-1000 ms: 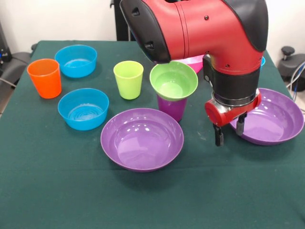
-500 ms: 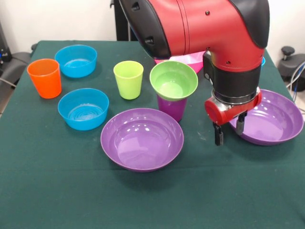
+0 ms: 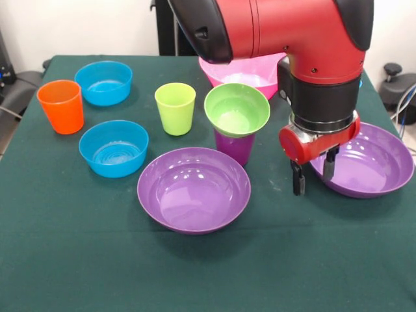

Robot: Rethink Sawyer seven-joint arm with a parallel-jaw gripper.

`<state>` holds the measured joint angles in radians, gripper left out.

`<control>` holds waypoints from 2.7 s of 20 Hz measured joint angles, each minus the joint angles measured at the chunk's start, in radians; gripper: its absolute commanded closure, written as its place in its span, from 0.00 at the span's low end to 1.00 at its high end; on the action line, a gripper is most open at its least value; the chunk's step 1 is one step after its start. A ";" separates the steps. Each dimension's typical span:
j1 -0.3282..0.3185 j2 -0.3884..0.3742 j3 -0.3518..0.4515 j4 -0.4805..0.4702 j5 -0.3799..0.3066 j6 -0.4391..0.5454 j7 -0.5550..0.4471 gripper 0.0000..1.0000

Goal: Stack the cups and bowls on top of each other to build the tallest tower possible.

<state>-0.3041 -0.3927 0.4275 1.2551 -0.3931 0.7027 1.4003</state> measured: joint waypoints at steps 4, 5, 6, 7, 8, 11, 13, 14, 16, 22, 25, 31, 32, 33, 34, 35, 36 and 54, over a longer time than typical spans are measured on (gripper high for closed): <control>-0.001 0.003 0.002 0.000 0.033 0.000 0.000 0.00; -0.002 0.006 0.006 0.000 0.050 0.000 0.000 0.00; -0.002 0.009 0.007 0.000 0.061 0.000 0.000 0.00; -0.002 0.012 0.009 0.000 0.068 0.001 0.000 0.00; -0.002 0.014 0.010 0.000 0.073 0.002 0.000 0.00; -0.002 0.028 0.013 0.000 0.098 0.019 0.000 0.00; -0.002 0.033 0.013 0.000 0.106 0.029 0.000 0.00; -0.002 0.040 0.013 -0.001 0.109 0.044 0.000 0.00; -0.001 0.046 0.013 -0.003 0.110 0.054 0.000 0.00; 0.016 0.087 -0.001 -0.036 0.108 0.144 0.000 0.00; 0.028 0.105 -0.009 -0.057 0.107 0.178 0.000 0.00; 0.056 0.163 -0.015 -0.100 0.105 0.200 0.000 0.00; 0.058 0.168 -0.015 -0.103 0.105 0.200 0.000 0.00; 0.061 0.182 -0.015 -0.111 0.104 0.200 0.000 0.00; 0.061 0.184 -0.014 -0.115 0.106 0.201 0.000 0.00; 0.061 0.185 -0.014 -0.119 0.105 0.201 0.000 0.00; 0.061 0.185 -0.014 -0.123 0.104 0.201 0.000 0.00; 0.065 0.190 -0.012 -0.145 0.120 0.208 0.000 1.00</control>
<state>-0.2387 -0.2026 0.4157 1.1099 -0.2731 0.9107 1.4003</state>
